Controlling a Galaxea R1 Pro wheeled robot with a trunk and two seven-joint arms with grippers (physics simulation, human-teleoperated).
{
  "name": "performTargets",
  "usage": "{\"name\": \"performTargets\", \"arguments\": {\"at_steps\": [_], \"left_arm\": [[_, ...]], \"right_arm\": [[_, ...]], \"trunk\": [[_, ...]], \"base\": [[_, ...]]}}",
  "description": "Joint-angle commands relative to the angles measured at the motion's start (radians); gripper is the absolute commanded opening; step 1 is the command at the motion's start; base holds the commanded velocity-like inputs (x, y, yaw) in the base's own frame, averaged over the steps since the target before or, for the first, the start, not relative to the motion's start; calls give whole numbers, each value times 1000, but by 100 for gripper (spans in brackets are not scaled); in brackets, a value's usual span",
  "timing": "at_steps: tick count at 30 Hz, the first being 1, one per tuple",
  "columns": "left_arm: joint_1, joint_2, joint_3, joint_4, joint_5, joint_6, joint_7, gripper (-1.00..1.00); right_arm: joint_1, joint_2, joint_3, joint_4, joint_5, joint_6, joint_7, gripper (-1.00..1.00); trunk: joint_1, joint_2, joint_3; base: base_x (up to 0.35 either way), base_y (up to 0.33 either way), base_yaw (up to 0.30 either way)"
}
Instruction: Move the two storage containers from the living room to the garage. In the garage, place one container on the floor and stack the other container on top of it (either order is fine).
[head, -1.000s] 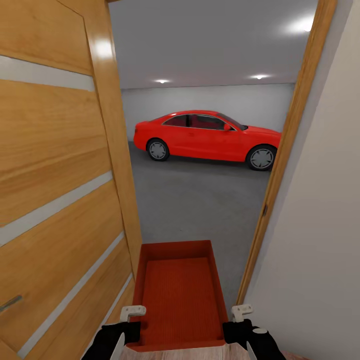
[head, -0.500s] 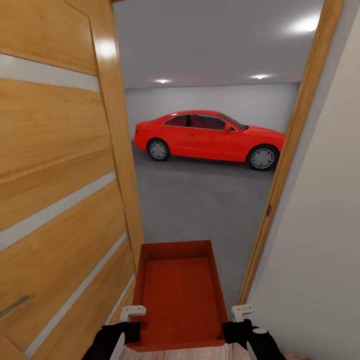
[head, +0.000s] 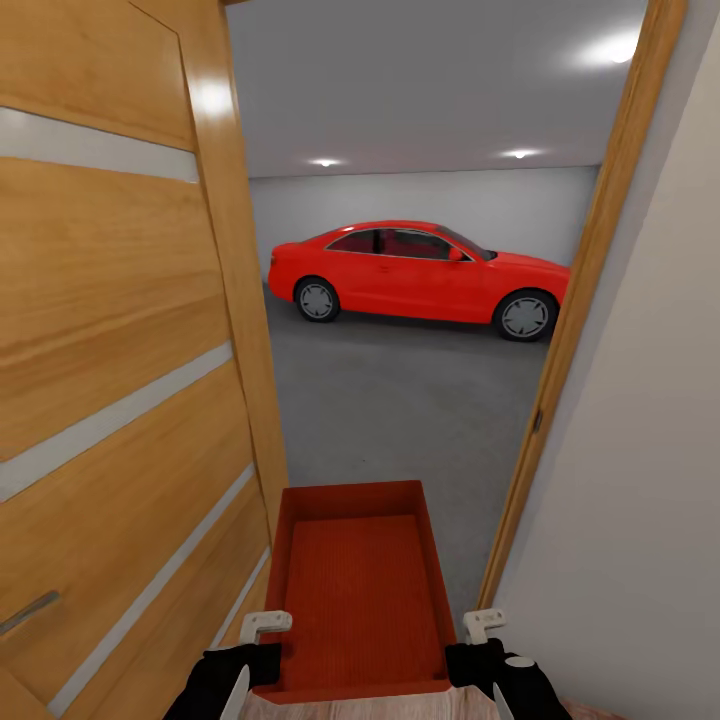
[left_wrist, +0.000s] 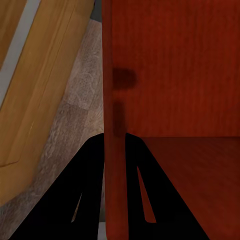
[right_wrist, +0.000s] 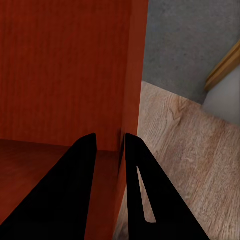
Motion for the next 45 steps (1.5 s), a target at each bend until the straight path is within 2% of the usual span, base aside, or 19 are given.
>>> {"name": "performTargets", "arguments": {"at_steps": [1,10,29,33,45], "left_arm": [[-1,-2,9,-4,-24,-16,4,-100],[-1,-2,9,-4,-24,-16,4,-100],[-1,-2,9,-4,-24,-16,4,-100],[-1,-2,9,-4,-24,-16,4,-100],[-1,-2,9,-4,-24,-16,4,-100]], "right_arm": [[0,29,-1,-1,-14,8,22,-100],[0,28,-1,-1,-14,9,22,-100],[0,29,-1,-1,-14,9,22,-100],[0,29,-1,-1,-14,9,22,-100],[0,28,-1,-1,-13,9,22,-100]], "trunk": [[1,-2,-2],[1,-2,-2],[1,-2,-2],[1,-2,-2],[1,-2,-2]], "base": [[0,0,0],[0,0,-30],[0,0,-265],[0,1,-94],[6,217,-6]]}}
